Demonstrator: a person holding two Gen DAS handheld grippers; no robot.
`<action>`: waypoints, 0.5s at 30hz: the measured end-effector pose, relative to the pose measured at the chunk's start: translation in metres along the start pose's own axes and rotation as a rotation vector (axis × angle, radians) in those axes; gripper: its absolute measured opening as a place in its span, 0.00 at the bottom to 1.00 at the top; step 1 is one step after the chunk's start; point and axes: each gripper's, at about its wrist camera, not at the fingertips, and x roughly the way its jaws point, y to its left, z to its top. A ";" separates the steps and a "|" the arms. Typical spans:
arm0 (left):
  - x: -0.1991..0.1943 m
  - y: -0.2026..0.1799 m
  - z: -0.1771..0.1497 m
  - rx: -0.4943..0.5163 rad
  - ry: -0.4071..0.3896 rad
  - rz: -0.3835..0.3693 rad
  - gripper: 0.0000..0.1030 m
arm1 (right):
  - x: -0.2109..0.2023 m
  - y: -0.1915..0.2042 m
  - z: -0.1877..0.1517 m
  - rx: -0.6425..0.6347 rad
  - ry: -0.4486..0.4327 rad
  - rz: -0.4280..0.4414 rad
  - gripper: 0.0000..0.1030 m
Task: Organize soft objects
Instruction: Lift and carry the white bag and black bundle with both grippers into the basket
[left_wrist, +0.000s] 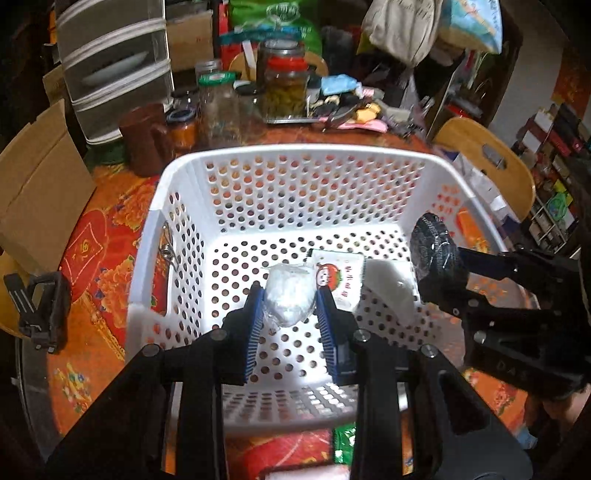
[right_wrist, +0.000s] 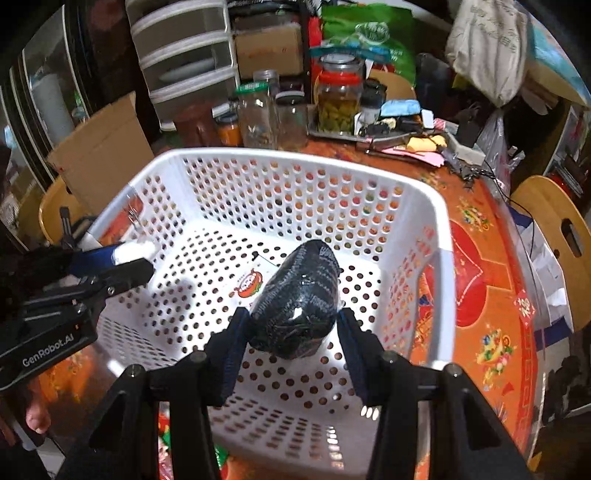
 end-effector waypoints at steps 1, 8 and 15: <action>0.007 0.001 0.003 -0.004 0.019 0.001 0.26 | 0.006 0.002 0.002 -0.011 0.016 -0.010 0.47; 0.040 0.002 0.008 -0.005 0.105 0.027 0.26 | 0.030 0.010 0.012 -0.046 0.082 -0.041 0.47; 0.050 0.008 0.010 -0.028 0.126 0.039 0.26 | 0.041 0.007 0.016 -0.039 0.116 -0.046 0.47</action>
